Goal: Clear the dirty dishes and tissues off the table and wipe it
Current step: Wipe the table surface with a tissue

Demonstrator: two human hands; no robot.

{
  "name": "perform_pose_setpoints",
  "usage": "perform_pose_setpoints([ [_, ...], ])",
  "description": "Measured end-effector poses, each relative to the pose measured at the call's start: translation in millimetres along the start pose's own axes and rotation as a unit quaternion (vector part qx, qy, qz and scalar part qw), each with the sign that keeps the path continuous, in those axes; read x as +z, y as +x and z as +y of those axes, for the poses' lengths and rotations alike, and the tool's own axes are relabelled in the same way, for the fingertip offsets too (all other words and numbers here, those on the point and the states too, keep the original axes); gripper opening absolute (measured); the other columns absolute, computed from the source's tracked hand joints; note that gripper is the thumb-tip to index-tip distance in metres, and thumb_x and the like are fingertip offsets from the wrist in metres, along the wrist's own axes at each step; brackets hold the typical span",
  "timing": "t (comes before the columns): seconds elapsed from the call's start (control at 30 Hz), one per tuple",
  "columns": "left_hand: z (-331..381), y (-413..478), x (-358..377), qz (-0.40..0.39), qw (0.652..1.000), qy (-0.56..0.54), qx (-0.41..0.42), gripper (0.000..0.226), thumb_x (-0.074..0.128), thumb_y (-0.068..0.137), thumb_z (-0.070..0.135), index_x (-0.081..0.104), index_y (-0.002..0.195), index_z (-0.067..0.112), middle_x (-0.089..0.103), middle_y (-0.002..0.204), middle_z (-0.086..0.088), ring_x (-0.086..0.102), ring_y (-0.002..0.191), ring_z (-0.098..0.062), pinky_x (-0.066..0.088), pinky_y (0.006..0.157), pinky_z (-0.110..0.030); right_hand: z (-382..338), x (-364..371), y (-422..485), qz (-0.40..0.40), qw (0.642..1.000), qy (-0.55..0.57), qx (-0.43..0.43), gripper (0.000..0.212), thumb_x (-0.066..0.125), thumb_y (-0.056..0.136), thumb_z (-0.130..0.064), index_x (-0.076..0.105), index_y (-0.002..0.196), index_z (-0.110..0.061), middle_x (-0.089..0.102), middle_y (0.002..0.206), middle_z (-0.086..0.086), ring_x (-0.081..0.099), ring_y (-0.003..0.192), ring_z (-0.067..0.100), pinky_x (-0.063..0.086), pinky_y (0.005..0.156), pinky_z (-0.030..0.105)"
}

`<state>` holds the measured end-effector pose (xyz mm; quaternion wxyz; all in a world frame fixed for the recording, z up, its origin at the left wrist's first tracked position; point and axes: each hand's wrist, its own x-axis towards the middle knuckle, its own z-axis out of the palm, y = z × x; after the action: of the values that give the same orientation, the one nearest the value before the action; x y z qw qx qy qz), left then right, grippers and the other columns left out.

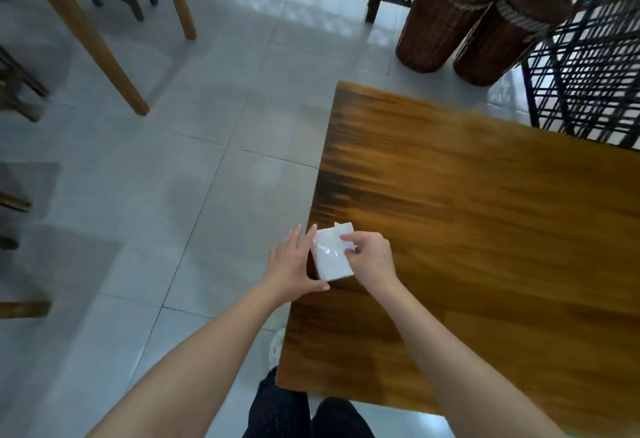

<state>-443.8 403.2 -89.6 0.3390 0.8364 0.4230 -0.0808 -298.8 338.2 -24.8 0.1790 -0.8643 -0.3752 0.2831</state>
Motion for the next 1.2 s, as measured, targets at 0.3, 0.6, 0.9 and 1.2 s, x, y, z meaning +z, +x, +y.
perform_pose_setpoints([
  [0.3,-1.9,17.8,-1.7,0.004,0.999,0.002,0.048,0.110,0.074,0.068,0.063,0.005,0.150,0.038,0.007,0.161,0.007,0.011,0.148,-0.021,0.015,0.116,-0.052,-6.7,-22.0,-11.1,0.000,1.000,0.014,0.023,0.033,0.067,0.087,-0.012,0.066,0.119,-0.019,0.064,0.120,0.004,0.062,0.099,0.011,0.040,0.071,0.005],
  [0.6,-1.2,25.2,4.5,-0.004,0.997,-0.024,0.075,0.100,0.074,0.069,0.059,0.015,0.147,0.038,0.027,0.153,0.010,0.025,0.142,-0.016,0.019,0.117,-0.048,-11.0,-42.5,-22.5,0.022,0.999,0.037,0.027,0.032,0.065,0.089,-0.011,0.066,0.120,-0.019,0.065,0.120,0.003,0.062,0.103,0.011,0.044,0.079,0.011],
  [0.9,6.6,29.0,4.2,0.018,0.998,-0.019,0.052,0.094,0.076,0.069,0.055,0.023,0.144,0.034,0.034,0.149,0.008,0.031,0.137,-0.017,0.021,0.115,-0.044,5.7,-79.1,-38.6,0.091,0.993,0.070,0.024,0.030,0.064,0.088,-0.008,0.069,0.116,-0.018,0.068,0.117,0.002,0.062,0.106,0.011,0.043,0.084,0.012],
  [1.2,23.9,22.2,0.3,0.009,1.000,0.026,0.002,0.100,0.074,0.074,0.054,0.012,0.149,0.034,0.017,0.159,0.001,0.017,0.146,-0.024,0.009,0.116,-0.057,48.8,-114.1,-62.8,0.171,0.979,0.105,0.036,0.029,0.066,0.088,-0.013,0.069,0.116,-0.021,0.068,0.116,-0.002,0.062,0.102,0.008,0.045,0.082,0.014],
])
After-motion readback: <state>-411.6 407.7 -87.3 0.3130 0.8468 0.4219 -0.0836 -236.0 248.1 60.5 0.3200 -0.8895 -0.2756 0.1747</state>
